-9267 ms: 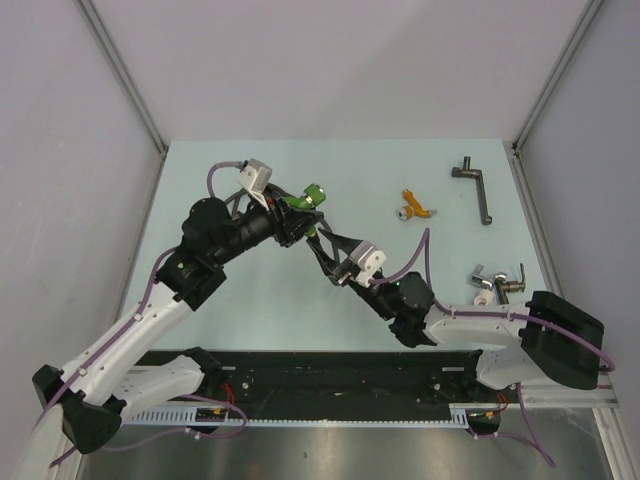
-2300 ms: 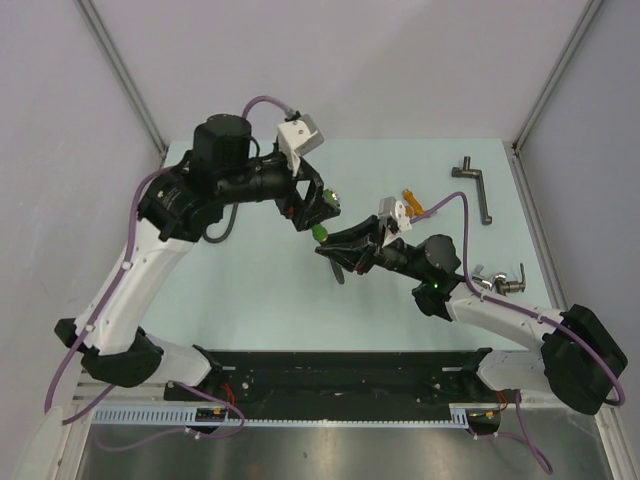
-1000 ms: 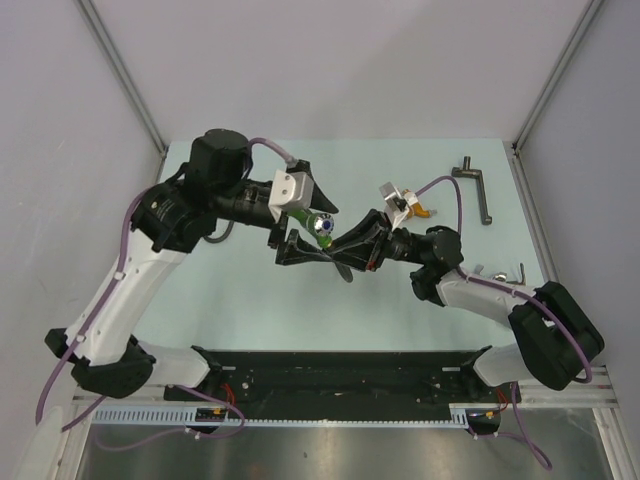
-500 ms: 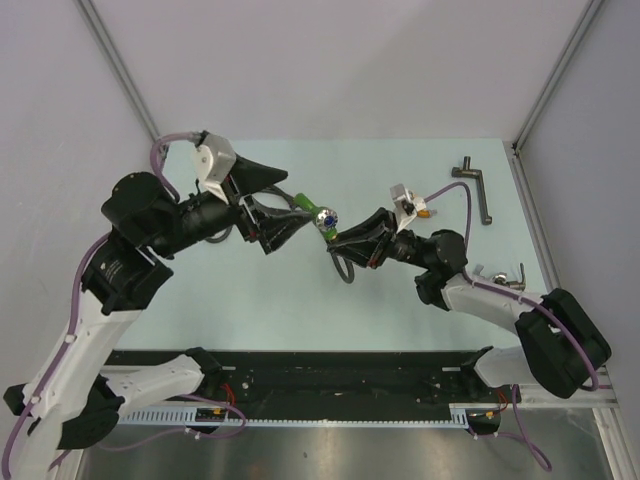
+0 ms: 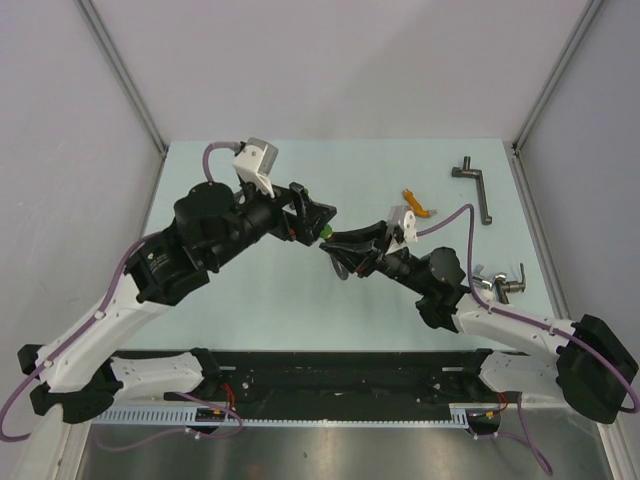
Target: Install the water faucets
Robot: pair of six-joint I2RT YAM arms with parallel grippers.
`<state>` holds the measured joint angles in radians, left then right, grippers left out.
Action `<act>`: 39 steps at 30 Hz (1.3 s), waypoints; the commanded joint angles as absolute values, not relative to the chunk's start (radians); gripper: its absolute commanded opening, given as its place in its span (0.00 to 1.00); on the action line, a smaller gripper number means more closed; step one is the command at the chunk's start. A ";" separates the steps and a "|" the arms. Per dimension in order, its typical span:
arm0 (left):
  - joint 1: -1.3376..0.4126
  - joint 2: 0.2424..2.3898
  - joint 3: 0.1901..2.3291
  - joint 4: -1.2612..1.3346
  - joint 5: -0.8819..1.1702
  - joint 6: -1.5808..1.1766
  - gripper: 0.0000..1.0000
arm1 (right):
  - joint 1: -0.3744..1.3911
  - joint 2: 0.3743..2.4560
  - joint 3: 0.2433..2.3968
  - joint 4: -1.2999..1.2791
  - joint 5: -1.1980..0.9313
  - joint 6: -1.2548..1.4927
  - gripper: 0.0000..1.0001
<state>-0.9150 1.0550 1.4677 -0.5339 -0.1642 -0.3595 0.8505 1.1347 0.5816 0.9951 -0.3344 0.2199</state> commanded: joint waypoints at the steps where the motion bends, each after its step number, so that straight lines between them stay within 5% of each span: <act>1: -0.991 1.069 1.476 -0.489 -0.353 -0.371 1.00 | 0.877 1.108 0.575 0.979 -0.167 0.101 0.00; 18: -1.049 1.005 1.414 -0.564 -0.442 -0.334 0.98 | 0.813 1.063 0.537 1.045 -0.241 0.201 0.00; 39: -1.049 0.985 1.333 -0.529 -0.455 -0.298 0.41 | 0.769 1.016 0.492 1.152 -0.344 0.290 0.00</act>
<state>-1.0447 1.0061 1.3548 -0.5690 -0.3840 -0.3214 0.7757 1.0504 0.4942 1.0245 -0.2993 0.2626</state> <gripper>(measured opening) 0.445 0.264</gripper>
